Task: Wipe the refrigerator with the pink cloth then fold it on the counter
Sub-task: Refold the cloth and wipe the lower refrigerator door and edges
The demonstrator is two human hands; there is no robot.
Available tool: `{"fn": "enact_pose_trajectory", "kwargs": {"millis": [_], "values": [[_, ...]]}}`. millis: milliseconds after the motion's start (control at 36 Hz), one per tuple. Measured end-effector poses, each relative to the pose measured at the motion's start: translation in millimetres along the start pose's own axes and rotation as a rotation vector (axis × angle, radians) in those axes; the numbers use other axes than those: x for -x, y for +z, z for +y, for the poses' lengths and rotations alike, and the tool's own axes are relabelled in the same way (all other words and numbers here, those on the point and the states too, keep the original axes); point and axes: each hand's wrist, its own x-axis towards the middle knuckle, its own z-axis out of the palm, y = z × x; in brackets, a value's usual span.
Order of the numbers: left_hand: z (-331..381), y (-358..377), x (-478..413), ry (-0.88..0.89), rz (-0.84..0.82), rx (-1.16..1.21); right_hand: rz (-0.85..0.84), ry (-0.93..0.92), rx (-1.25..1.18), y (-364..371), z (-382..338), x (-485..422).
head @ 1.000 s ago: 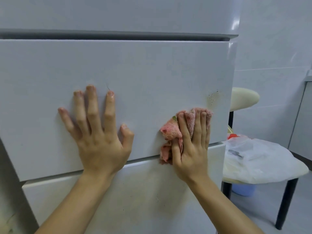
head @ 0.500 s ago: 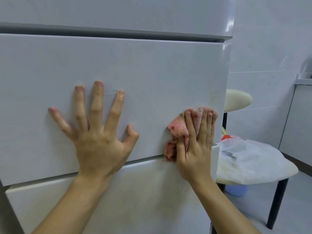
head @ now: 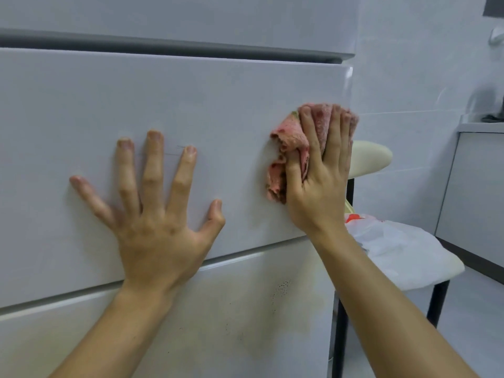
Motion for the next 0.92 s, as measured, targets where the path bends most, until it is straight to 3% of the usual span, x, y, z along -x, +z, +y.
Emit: {"fn": "enact_pose_trajectory", "kwargs": {"millis": [111, 250, 611, 750, 917], "values": [[-1.9, -1.5, 1.9, 0.005, -0.006, 0.014, 0.010, 0.138, -0.051, -1.9, 11.1, 52.9], [-2.3, -1.2, 2.4, 0.006, -0.024, 0.008, -0.112, 0.156, -0.063, -10.3, 21.8, 96.6], [-5.0, -5.0, 2.0, 0.009, -0.047, 0.019, -0.016, 0.170, -0.083, -7.0, -2.2, -54.6], [-7.1, -10.4, 0.9, 0.013, -0.063, 0.031, 0.010, 0.191, -0.079, 0.2, 11.2, 6.7], [-16.1, -19.0, -0.5, 0.048, -0.078, 0.003, -0.095, 0.123, -0.034, -5.1, 17.9, 101.7]]}}
